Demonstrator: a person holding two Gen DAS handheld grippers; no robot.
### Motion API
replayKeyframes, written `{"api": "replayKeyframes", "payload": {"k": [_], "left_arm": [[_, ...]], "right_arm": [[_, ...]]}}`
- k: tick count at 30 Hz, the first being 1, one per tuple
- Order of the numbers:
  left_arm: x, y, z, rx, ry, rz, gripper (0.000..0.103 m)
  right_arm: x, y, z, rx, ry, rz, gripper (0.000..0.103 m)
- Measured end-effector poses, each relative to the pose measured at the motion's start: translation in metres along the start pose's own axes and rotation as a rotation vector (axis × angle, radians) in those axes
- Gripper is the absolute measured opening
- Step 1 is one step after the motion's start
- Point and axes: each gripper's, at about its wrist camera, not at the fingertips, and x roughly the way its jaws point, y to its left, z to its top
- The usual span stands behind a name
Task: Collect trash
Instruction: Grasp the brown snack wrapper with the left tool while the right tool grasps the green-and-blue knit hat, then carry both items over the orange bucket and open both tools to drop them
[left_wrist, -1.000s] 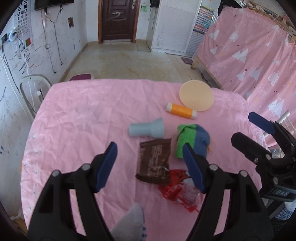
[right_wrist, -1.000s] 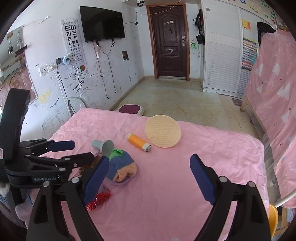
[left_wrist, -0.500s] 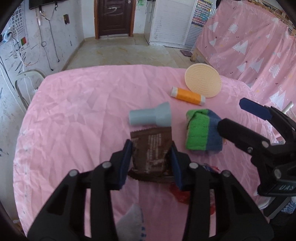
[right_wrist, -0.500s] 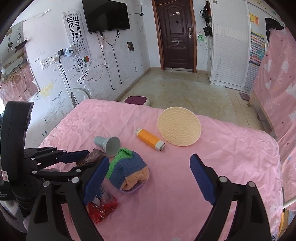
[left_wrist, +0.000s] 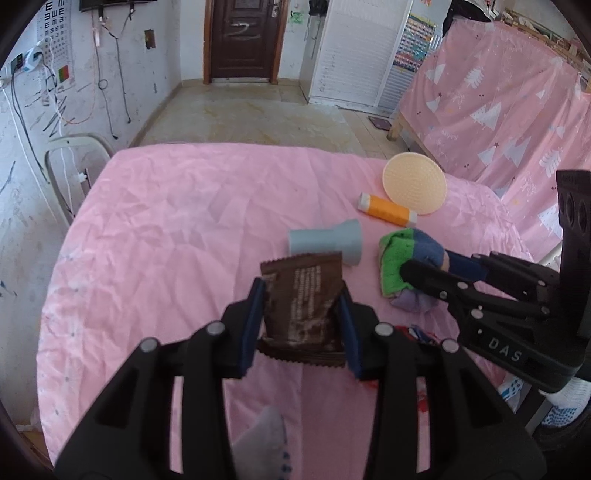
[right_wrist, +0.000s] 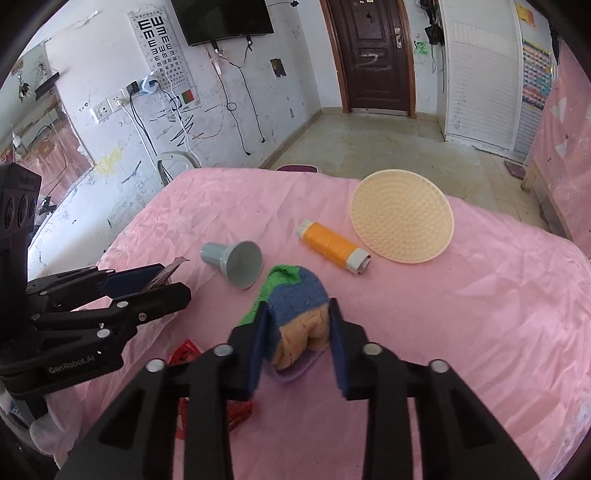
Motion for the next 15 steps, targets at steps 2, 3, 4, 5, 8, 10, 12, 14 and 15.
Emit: {"api": "replayKeyframes", "payload": {"k": [2,3,4,5,8,10,12,14,15], "left_arm": [[-0.006,0.000,0.001,-0.005,-0.011,0.003,0.037],[-0.009,0.000,0.002,-0.005,-0.015,0.004,0.037],[-0.012,-0.001,0.002,-0.006,-0.021,0.006,0.037],[-0.015,-0.002,0.004,-0.006,-0.027,0.009,0.037],[-0.023,-0.004,0.004,-0.006,-0.043,0.015,0.037],[-0.028,-0.007,0.005,-0.005,-0.056,0.020,0.037],[-0.033,-0.008,0.005,-0.001,-0.063,0.022,0.037],[-0.037,-0.013,0.005,0.008,-0.071,0.027,0.037],[-0.037,-0.015,0.005,0.012,-0.073,0.031,0.037]], "right_arm": [[-0.004,0.000,-0.001,0.002,-0.012,0.002,0.013],[-0.006,0.000,-0.001,0.004,-0.017,0.002,0.012],[-0.009,0.001,-0.001,0.003,-0.024,-0.002,0.012],[-0.011,0.002,-0.001,0.002,-0.031,-0.006,0.012],[-0.022,0.001,-0.001,0.004,-0.057,-0.009,0.012],[-0.028,0.000,-0.001,0.010,-0.067,-0.004,0.012],[-0.034,-0.002,-0.003,0.016,-0.078,-0.003,0.012],[-0.040,-0.004,-0.006,0.023,-0.090,-0.001,0.012],[-0.044,-0.006,-0.007,0.028,-0.097,-0.003,0.012]]}}
